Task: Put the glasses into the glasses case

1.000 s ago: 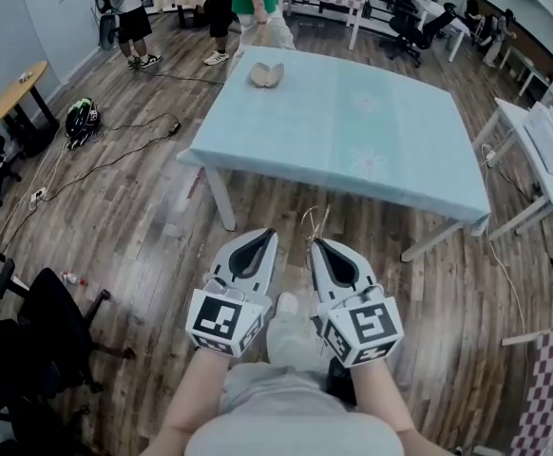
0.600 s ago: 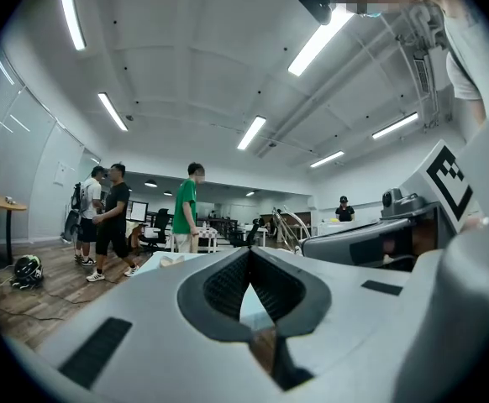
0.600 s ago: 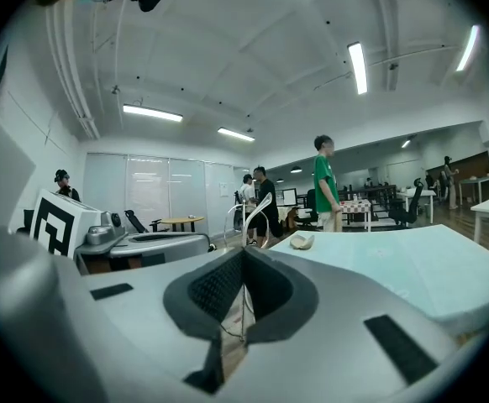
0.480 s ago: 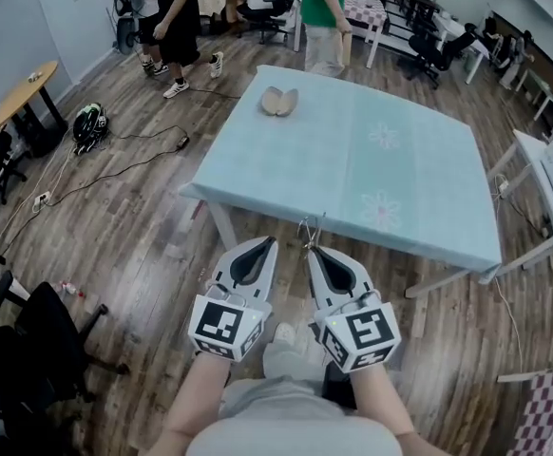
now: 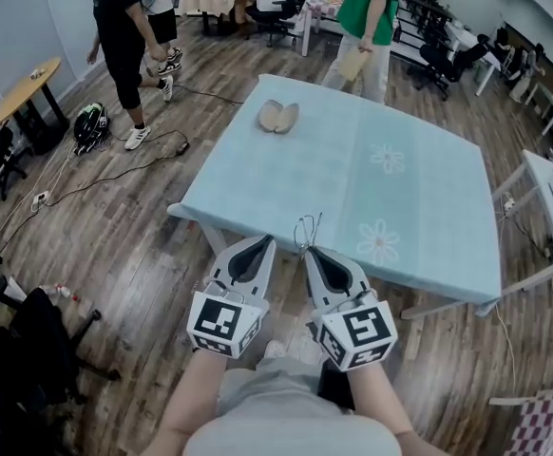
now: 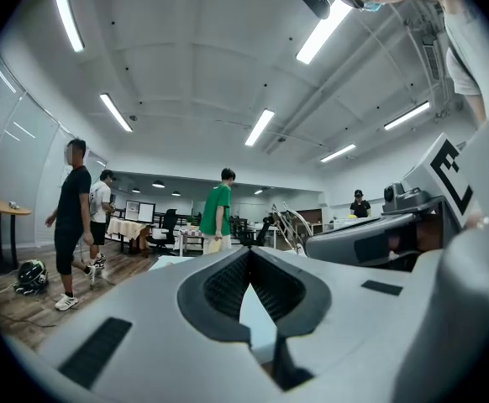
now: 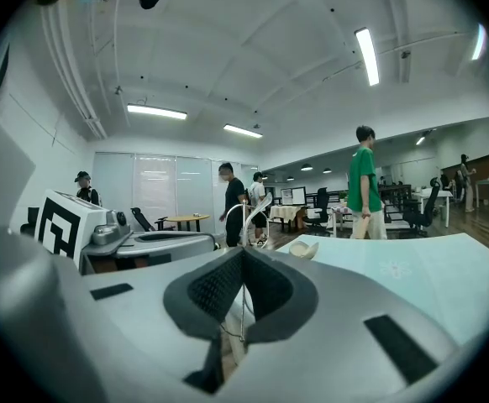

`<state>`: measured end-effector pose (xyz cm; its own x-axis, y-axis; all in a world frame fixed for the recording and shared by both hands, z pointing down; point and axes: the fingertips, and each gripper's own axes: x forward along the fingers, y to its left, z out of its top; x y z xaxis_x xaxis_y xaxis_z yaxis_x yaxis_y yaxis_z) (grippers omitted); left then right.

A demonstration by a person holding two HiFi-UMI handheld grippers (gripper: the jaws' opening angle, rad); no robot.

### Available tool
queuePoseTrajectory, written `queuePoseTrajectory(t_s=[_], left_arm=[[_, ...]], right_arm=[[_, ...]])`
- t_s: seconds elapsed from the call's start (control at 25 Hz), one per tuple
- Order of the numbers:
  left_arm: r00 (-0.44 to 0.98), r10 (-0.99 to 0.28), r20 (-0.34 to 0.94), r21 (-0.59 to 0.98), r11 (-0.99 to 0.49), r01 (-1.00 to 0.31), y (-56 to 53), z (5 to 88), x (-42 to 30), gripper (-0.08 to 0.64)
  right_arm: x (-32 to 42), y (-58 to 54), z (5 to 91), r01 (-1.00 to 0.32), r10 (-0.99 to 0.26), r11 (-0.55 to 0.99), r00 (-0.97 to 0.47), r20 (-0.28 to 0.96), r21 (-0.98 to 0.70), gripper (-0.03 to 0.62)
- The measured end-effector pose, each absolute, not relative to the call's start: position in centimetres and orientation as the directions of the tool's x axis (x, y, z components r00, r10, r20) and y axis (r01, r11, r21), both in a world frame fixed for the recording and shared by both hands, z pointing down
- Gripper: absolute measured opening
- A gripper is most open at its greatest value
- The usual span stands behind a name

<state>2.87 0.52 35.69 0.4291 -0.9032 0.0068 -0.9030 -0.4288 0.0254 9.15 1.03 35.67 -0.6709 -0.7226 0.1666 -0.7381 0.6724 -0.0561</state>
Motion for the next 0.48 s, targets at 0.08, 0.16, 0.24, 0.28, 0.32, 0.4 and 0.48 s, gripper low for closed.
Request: queuePoseTrajectory(t_s=[0.08, 0.16, 0.24, 0.28, 0.32, 0.4, 0.48], left_arm=[[0.418, -0.908, 0.005, 0.027, -0.418, -0.908, -0.6, 35.7, 2.7, 0.009], [0.411, -0.911, 0.003, 0.034, -0.411, -0.911, -1.5, 35.7, 2.7, 0.009], [0.409, -0.912, 0.004, 0.04, -0.409, -0.912, -2.4, 35.9, 2.7, 0.009], [0.409, -0.912, 0.004, 0.041, -0.409, -0.912, -2.7, 35.9, 2.7, 0.009], [0.41, -0.912, 0.004, 0.04, -0.409, -0.912, -3.0, 35.9, 2.7, 0.009], [0.413, -0.911, 0.006, 0.034, -0.412, -0.91, -3.6, 35.8, 2.6, 0.009], [0.417, -0.909, 0.011, 0.025, -0.417, -0.909, -4.2, 35.7, 2.4, 0.009]], right_arm=[[9.1, 0.1, 35.6, -0.73, -0.715, 0.681, -0.679, 0.164, -0.052, 0.008], [9.2, -0.7, 35.7, -0.727, -0.713, 0.685, -0.682, 0.165, -0.048, 0.008], [9.4, -1.4, 35.9, -0.727, -0.712, 0.685, -0.682, 0.167, -0.047, 0.008], [9.4, -1.8, 36.0, -0.726, -0.711, 0.686, -0.682, 0.169, -0.047, 0.009], [9.5, -2.1, 36.0, -0.725, -0.71, 0.687, -0.683, 0.171, -0.046, 0.009], [9.3, -2.8, 35.9, -0.724, -0.708, 0.689, -0.685, 0.171, -0.046, 0.008], [8.9, -3.6, 35.7, -0.724, -0.709, 0.688, -0.685, 0.169, -0.047, 0.008]])
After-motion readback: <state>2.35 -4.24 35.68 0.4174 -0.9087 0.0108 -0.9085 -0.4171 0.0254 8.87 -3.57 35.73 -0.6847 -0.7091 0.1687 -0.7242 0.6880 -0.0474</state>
